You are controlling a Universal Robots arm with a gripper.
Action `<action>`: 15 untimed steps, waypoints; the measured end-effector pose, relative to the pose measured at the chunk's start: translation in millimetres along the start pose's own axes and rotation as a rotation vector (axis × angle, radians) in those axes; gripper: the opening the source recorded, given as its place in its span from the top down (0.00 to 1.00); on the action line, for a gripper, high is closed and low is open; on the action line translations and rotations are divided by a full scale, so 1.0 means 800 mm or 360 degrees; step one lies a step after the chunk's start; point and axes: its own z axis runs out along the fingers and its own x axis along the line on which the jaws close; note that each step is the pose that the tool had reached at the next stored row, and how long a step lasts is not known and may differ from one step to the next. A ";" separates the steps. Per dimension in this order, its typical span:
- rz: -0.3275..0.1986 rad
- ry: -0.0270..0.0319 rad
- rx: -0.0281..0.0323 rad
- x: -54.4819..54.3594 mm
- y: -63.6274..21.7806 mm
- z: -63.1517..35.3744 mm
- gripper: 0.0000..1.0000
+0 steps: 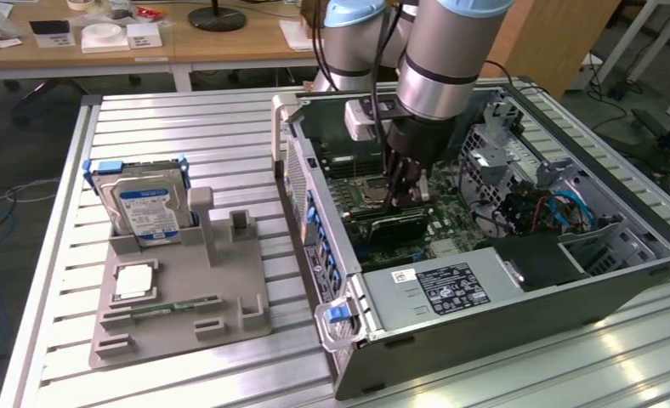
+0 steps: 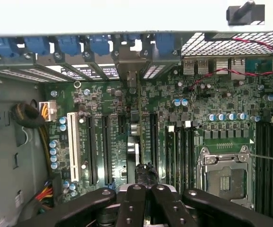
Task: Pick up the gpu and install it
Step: 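Press down on the gpu until it lock into place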
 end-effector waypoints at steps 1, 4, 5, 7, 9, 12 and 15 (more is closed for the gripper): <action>0.0000 0.00000 0.00000 0.000 0.000 0.002 0.89; 0.0000 0.00005 -0.00003 -0.001 0.000 0.005 0.89; 0.0000 0.00006 -0.00002 -0.001 0.000 0.005 0.89; 0.0000 0.00001 -0.00001 -0.001 0.000 0.007 0.89; 0.0000 0.00004 -0.00002 0.000 0.001 0.009 0.89; 0.0000 0.00002 -0.00001 0.000 0.001 0.011 0.89; 0.0000 0.00004 -0.00002 0.000 0.001 0.012 0.89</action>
